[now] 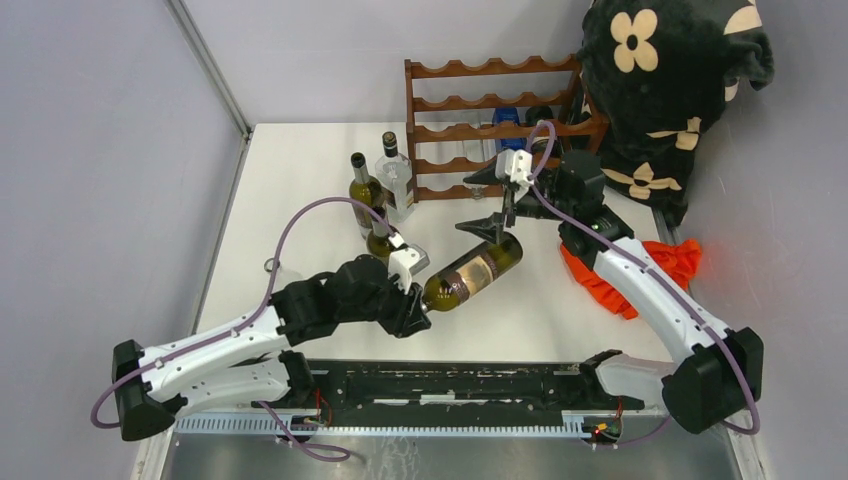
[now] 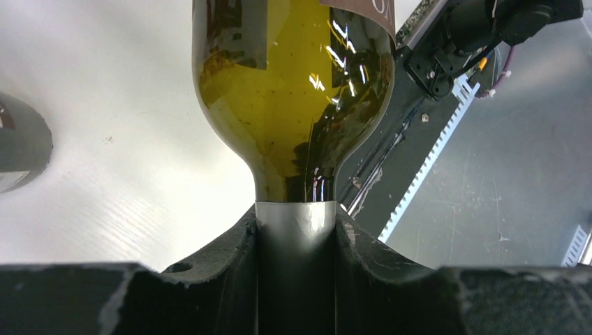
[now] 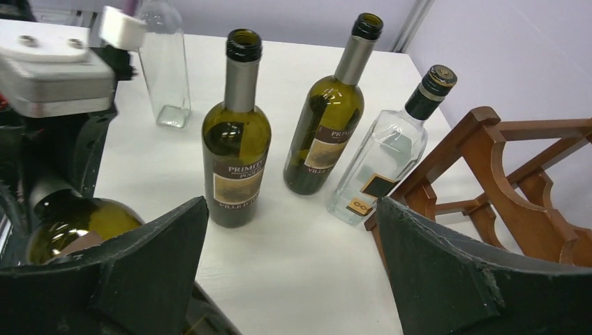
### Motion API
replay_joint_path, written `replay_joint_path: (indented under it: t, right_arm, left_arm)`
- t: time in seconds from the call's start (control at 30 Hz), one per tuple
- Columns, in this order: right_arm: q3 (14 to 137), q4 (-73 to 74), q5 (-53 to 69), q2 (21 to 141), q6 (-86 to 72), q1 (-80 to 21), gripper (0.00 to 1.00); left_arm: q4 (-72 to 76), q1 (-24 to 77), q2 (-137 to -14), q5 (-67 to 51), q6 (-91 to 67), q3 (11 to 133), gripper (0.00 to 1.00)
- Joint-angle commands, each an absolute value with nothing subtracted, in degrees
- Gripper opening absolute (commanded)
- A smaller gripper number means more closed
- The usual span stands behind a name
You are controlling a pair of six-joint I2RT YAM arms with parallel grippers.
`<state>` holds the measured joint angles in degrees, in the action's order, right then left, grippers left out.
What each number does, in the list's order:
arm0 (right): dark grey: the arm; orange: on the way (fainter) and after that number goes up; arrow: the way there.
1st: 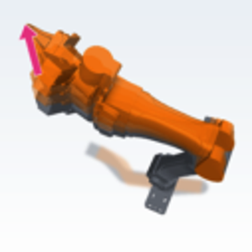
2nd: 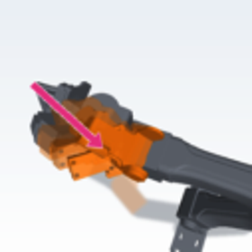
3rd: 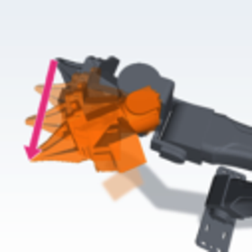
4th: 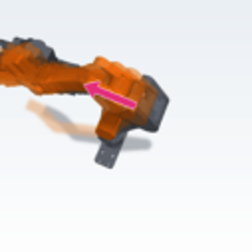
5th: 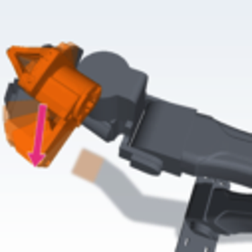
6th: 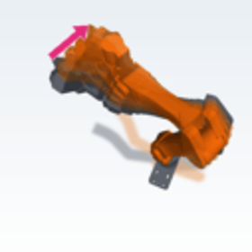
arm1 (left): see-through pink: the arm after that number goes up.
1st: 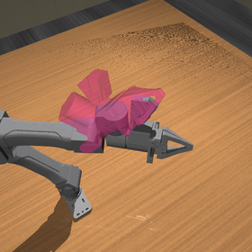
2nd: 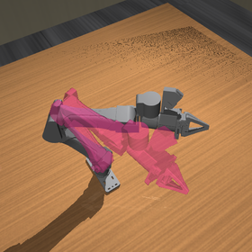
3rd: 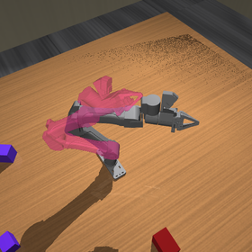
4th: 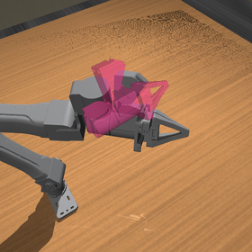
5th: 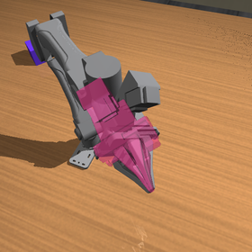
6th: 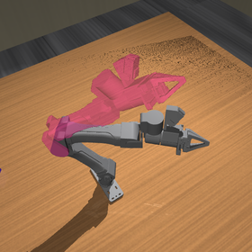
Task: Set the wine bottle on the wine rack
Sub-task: Pick up the wine bottle from the center of the board, then move the wine bottle to the center of the board.
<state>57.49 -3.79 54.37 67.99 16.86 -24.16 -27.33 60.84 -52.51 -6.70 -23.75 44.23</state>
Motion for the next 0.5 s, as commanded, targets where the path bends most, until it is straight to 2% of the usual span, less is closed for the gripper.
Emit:
replay_joint_path:
  t: [0.0,0.23,0.47]
  right_arm:
    - [62.54,-8.22,51.81,72.04,10.76,-24.51,0.94]
    - [67.35,-4.64,51.06,79.39,18.72,-30.06,0.96]
    - [70.82,-6.96,50.54,85.67,18.96,-36.45,0.98]
  left_arm:
    - [-24.13,60.78,-47.13,-9.16,-19.56,46.63,0.02]
    - [-30.10,60.81,-42.11,-11.11,-18.33,49.22,0.02]
    - [-34.56,60.83,-41.00,-13.00,-17.73,51.58,0.02]
